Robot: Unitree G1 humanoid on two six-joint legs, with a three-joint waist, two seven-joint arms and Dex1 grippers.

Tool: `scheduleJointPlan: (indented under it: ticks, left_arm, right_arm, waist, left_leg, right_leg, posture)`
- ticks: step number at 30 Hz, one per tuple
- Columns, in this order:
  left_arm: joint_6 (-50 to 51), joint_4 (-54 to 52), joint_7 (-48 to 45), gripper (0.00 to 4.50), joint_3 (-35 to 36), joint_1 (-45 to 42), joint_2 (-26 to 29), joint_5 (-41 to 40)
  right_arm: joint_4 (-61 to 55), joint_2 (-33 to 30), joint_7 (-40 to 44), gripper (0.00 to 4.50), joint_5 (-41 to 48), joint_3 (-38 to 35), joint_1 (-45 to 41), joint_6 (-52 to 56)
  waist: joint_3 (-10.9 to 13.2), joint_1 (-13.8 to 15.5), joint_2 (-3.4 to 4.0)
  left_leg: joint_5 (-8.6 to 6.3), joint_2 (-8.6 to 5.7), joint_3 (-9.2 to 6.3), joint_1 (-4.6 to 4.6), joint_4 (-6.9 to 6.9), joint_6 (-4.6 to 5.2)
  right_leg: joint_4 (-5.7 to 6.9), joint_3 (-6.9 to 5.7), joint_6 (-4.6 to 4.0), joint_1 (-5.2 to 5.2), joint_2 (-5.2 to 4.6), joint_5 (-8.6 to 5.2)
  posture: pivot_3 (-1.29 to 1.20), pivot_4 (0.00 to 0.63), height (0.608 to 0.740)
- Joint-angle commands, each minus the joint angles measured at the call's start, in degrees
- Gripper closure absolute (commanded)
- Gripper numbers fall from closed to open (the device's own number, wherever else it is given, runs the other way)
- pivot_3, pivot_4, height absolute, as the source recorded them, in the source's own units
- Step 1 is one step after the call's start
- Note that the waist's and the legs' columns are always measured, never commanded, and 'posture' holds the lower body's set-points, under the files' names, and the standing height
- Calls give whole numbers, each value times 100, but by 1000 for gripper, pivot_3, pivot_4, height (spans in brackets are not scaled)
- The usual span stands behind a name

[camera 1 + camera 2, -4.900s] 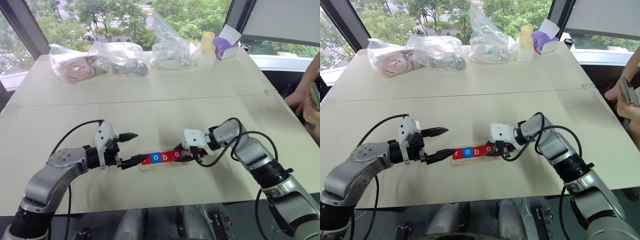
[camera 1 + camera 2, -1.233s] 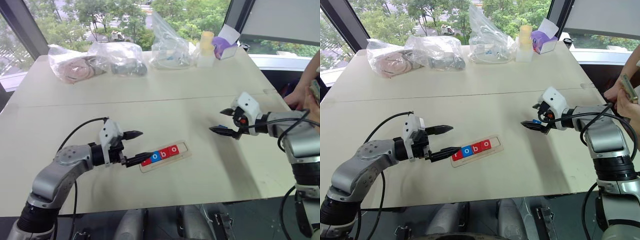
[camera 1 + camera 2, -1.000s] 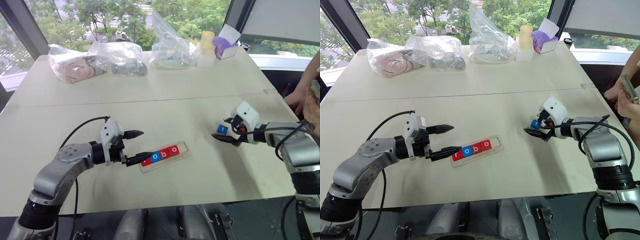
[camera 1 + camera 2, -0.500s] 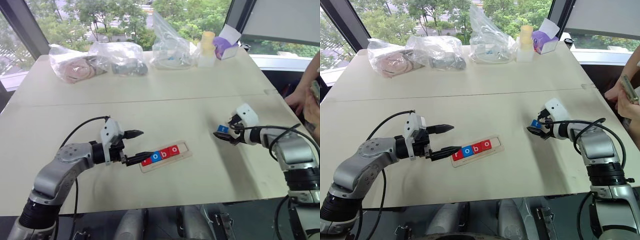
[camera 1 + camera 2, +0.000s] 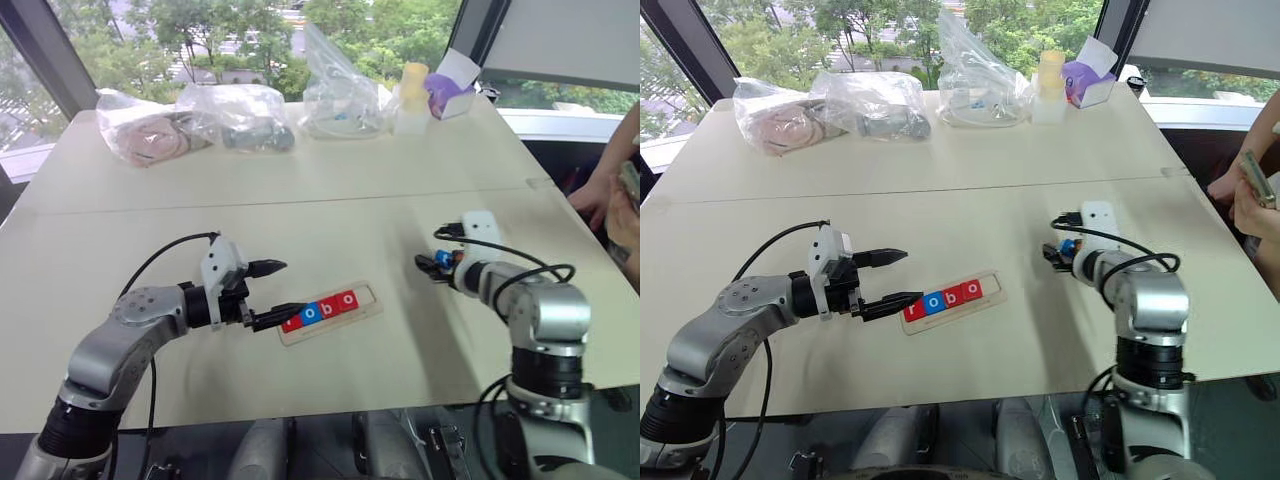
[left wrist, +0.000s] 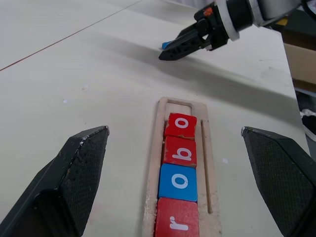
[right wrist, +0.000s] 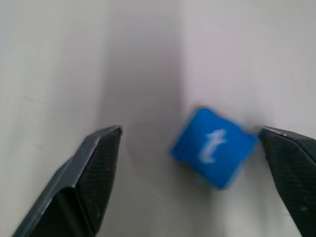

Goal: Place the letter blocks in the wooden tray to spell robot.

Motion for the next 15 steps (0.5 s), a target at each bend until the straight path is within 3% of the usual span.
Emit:
scheduleJointPlan:
  ticks: [1,5,15]
  left_arm:
    - [-43,-134,-4,0,51,-58,-6,-25]
    - [-18,-127,5,0,41,-95,-18,-31]
    - [1,-181,88,0,51,-60,-29,-10]
  right_arm:
    - [-430,540,-578,31,-241,28,-64,513]
    - [-338,1269,-1181,31,-574,-224,-251,570]
    - [503,1541,-1585,31,-685,-673,-657,113]
  waist:
    - [-1,-1,1]
    - [-3,-4,3]
    - [-10,-23,-3]
  left_leg:
    - [0,0,0,0,0,0]
    - [0,0,0,0,0,0]
    - [1,0,1,11,2,-1]
  right_leg:
    - [2,0,0,-2,0,0]
    - [3,-1,-3,-3,2,-1]
    - [3,-2,-17,10,3,-7]
  posture:
    - [0,150,740]
    - [0,150,740]
    - [0,150,740]
